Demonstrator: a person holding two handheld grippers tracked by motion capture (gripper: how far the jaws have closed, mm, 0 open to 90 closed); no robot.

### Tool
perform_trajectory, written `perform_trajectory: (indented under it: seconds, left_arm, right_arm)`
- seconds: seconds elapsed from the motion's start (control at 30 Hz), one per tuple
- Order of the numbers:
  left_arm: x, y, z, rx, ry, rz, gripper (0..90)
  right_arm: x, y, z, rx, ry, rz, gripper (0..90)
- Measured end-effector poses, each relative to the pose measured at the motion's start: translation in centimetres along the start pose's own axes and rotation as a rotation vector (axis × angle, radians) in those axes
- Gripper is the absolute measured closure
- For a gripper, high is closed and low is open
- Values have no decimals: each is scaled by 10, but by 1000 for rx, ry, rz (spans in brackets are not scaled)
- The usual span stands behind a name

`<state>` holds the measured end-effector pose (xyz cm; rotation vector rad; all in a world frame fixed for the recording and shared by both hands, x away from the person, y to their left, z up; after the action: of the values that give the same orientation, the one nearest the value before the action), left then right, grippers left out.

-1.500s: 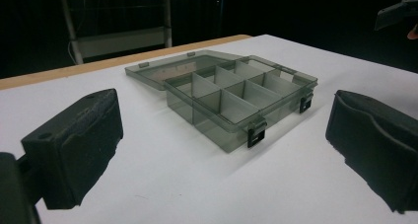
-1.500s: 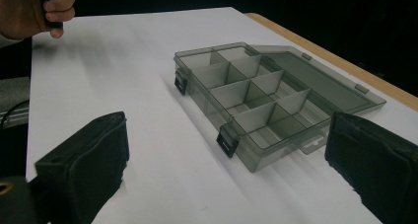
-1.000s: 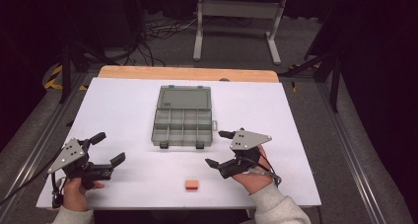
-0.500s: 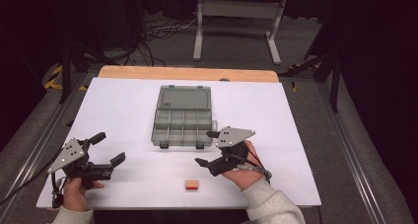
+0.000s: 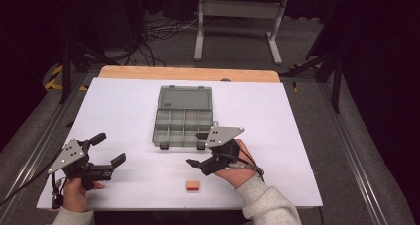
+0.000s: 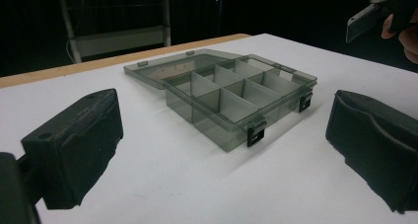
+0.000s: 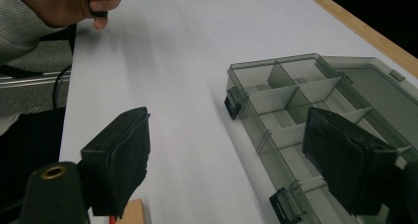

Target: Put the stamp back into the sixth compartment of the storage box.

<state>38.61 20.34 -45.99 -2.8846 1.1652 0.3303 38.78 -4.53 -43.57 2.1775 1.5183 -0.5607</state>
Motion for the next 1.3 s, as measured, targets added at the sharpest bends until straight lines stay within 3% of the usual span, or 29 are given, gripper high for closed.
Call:
perform_trajectory:
  seconds: [0.57, 1.3]
  left_arm:
    - [0, 0, 0, 1, 1, 0, 18]
    - [0, -1, 0, 1, 0, -3, 19]
  right_arm:
    - [16, -10, -4, -24, -45, -64, 201]
    - [19, -25, 17, -76, -223, -141, 189]
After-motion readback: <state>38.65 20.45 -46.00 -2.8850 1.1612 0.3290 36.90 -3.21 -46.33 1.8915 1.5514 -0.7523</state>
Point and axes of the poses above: each handheld gripper's, and its own axes: x roughly forward along the jaws, z roughly out of its underside, y roughly to its right, the point moved 10 cm from there along x, roughly forward along the jaws
